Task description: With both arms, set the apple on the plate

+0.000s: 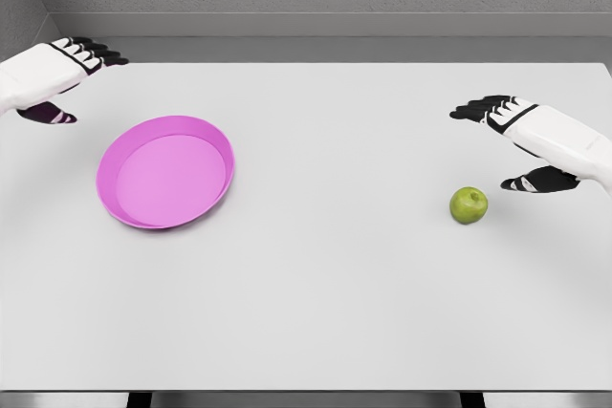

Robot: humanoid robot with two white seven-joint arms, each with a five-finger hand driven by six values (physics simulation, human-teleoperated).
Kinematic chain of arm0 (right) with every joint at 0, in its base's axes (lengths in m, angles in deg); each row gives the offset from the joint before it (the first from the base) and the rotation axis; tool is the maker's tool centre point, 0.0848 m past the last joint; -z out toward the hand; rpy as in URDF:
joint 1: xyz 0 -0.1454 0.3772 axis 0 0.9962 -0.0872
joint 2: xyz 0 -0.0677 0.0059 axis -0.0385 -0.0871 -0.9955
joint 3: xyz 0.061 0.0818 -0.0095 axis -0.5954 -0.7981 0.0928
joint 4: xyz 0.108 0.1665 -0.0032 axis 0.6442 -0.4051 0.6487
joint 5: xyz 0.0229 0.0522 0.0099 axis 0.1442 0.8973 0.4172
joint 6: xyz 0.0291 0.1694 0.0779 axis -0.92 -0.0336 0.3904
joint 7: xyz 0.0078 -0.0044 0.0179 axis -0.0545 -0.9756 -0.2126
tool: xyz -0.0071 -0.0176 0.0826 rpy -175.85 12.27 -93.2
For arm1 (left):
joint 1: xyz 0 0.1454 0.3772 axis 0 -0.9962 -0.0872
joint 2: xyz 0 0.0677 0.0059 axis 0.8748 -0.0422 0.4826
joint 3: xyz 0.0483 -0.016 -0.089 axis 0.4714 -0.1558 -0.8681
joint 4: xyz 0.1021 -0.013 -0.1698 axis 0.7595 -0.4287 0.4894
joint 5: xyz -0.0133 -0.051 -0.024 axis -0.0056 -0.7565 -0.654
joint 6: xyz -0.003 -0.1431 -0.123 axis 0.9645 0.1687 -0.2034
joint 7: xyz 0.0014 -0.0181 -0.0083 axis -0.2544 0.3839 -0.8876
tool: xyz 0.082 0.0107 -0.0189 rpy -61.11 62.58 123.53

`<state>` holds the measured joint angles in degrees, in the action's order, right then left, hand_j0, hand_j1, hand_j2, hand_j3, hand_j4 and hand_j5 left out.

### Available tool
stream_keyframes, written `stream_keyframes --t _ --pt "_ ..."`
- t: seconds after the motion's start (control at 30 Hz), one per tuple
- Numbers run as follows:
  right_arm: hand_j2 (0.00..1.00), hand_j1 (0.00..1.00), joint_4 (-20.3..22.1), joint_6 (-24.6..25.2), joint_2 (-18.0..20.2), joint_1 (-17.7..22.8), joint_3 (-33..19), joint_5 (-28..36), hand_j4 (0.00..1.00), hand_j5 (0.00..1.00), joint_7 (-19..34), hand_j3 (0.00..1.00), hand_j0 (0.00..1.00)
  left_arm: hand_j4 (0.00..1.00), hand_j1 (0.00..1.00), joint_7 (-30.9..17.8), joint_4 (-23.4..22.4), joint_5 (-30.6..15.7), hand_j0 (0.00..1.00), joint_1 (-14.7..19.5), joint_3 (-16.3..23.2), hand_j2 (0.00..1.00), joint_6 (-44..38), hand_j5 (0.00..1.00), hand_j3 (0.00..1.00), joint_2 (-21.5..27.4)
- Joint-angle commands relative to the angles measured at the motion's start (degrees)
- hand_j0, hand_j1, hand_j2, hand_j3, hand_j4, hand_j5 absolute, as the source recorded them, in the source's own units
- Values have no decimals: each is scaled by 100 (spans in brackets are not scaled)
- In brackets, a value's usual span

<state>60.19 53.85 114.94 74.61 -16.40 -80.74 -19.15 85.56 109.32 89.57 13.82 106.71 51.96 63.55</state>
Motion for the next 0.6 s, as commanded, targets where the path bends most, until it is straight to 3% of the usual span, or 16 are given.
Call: stream_keyframes --t 0.0,0.2,0.37,0.47,0.57 --pt "100 100 2 6 10 0 -28 26 100 100 -3 100 100 100 100 1 1 -27 100 0 -8 100 -1 100 100 16" --pt "100 100 2 32 10 44 200 52 100 100 32 100 100 100 100 1 1 -27 100 9 -8 100 -1 100 100 16" --pt "100 100 2 348 1 -35 262 61 100 100 1728 100 100 100 100 1 1 -27 100 0 -8 100 -1 100 100 16" --pt "100 100 -7 515 1 -79 253 61 100 100 2001 100 100 100 100 1 -8 -27 100 0 -8 100 -1 100 100 16" --pt "100 100 -7 1095 -87 -246 297 70 100 100 2282 100 100 100 100 1 -16 -27 100 0 -8 100 -1 100 100 16"
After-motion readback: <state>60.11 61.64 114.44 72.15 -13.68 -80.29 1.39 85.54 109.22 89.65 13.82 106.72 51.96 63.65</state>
